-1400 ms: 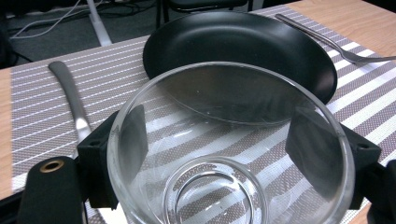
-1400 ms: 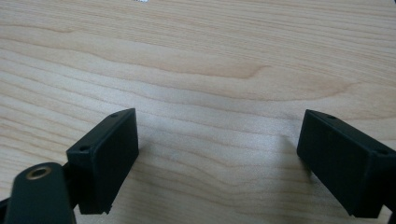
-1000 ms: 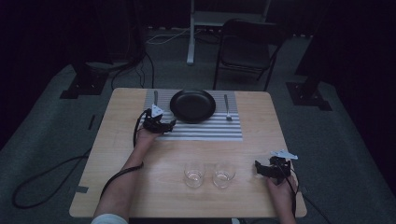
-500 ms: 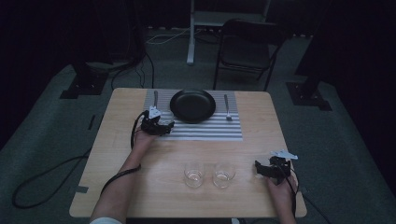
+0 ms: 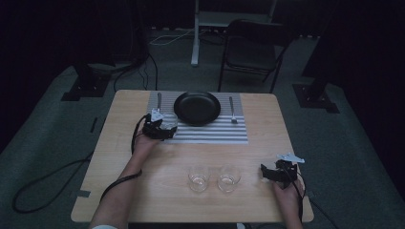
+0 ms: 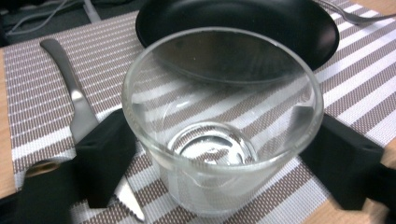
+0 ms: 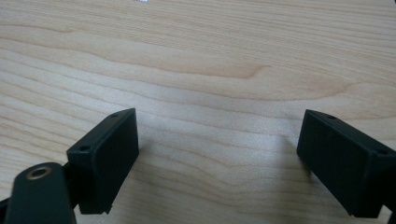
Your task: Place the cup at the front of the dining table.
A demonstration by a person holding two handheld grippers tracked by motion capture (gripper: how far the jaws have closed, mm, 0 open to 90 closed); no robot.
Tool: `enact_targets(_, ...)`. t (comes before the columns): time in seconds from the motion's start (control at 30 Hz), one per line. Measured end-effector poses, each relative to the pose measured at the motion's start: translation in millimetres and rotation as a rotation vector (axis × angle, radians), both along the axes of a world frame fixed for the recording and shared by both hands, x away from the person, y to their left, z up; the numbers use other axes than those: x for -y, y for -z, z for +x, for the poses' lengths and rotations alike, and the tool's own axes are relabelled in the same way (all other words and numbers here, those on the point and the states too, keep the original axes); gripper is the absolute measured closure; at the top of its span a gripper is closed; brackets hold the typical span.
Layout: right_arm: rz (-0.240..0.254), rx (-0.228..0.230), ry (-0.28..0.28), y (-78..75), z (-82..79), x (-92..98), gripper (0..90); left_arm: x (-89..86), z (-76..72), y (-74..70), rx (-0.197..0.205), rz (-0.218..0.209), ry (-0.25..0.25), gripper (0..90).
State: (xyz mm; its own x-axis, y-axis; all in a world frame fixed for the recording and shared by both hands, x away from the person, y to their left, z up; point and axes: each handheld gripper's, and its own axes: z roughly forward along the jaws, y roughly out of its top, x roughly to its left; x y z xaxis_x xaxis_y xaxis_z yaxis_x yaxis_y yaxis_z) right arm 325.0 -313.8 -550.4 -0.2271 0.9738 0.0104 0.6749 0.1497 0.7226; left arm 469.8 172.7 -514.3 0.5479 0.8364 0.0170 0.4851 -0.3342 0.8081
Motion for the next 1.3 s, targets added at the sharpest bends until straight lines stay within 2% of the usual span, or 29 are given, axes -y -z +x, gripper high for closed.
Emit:
enact_targets(0.07, 0.0, 0.0, 0.0, 0.0, 0.0, 0.0, 12.3, -0.9, -0.6, 0.0, -0.013, 0.001, -0.002, 1.9)
enact_targets(0.17, 0.0, 0.0, 0.0, 0.0, 0.0, 0.0, 12.3, -2.8, -3.4, -0.8, 0.002, 0.003, -0.009, 1.9)
enact_targets(0.23, 0.0, 0.0, 0.0, 0.0, 0.0, 0.0, 12.3, -4.8, -4.9, -0.8, -0.011, -0.009, -0.012, 1.9)
enact_targets(0.3, 0.0, 0.0, 0.0, 0.0, 0.0, 0.0, 12.3, -6.9, -8.6, 0.8, -0.024, 0.006, -0.01, 1.9)
enact_targets(0.5, 0.0, 0.0, 0.0, 0.0, 0.0, 0.0, 12.3, -13.2, -17.3, 1.0, -0.029, 0.004, -0.011, 1.9)
enact_targets(0.6, 0.0, 0.0, 0.0, 0.0, 0.0, 0.0, 12.3, -15.0, -22.9, 1.0, -0.026, 0.016, -0.009, 1.9)
enact_targets(0.77, 0.0, 0.0, 0.0, 0.0, 0.0, 0.0, 12.3, -19.6, -30.7, -1.5, -0.029, -0.006, -0.008, 1.9)
enact_targets(0.93, 0.0, 0.0, 0.0, 0.0, 0.0, 0.0, 12.3, -22.5, -38.8, -1.4, -0.033, 0.015, -0.001, 2.0)
enact_targets(1.07, 0.0, 0.0, 0.0, 0.0, 0.0, 0.0, 12.3, -23.3, -41.3, -1.1, -0.041, 0.016, 0.005, 1.9)
enact_targets(1.1, 0.0, 0.0, 0.0, 0.0, 0.0, 0.0, 12.3, -23.8, -48.7, 0.8, -0.038, 0.041, 0.018, 1.9)
enact_targets(1.3, 0.0, 0.0, 0.0, 0.0, 0.0, 0.0, 12.3, -29.2, -55.7, 1.1, -0.054, 0.014, 0.011, 1.9)
